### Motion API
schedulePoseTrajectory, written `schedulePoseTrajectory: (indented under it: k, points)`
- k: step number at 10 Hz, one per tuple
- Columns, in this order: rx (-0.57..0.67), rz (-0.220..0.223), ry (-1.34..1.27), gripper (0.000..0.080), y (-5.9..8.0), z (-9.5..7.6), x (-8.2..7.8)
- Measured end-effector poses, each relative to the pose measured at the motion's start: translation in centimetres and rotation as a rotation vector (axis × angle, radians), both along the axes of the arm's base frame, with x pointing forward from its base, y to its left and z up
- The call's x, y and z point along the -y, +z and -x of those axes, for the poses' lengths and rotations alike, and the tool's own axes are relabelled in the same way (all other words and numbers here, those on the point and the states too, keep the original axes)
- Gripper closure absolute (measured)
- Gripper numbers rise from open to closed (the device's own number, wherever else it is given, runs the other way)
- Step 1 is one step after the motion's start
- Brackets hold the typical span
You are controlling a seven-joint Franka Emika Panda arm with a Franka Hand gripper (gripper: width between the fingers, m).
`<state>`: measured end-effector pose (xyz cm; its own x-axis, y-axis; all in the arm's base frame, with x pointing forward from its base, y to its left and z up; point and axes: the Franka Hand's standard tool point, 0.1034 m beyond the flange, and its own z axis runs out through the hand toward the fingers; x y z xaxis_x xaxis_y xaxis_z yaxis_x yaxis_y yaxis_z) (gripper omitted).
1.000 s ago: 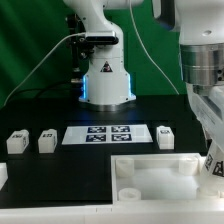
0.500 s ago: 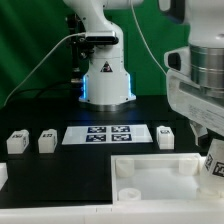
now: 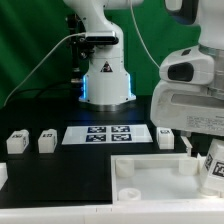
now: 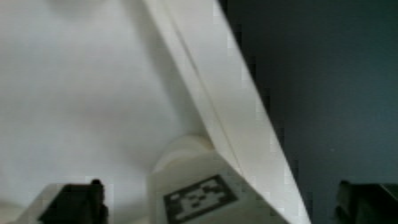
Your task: Assemble one leg
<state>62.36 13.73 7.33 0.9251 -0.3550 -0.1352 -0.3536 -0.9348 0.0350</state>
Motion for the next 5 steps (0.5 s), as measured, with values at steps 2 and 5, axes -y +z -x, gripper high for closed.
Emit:
schedulePoseTrajectory:
  k: [2,5]
  points:
    - [0.025,-0.011,0.147,0.0150,-0.01,-0.44,0.41]
    - [0.025,-0.010,0.140,0.0453,-0.01,-0.43,0.38]
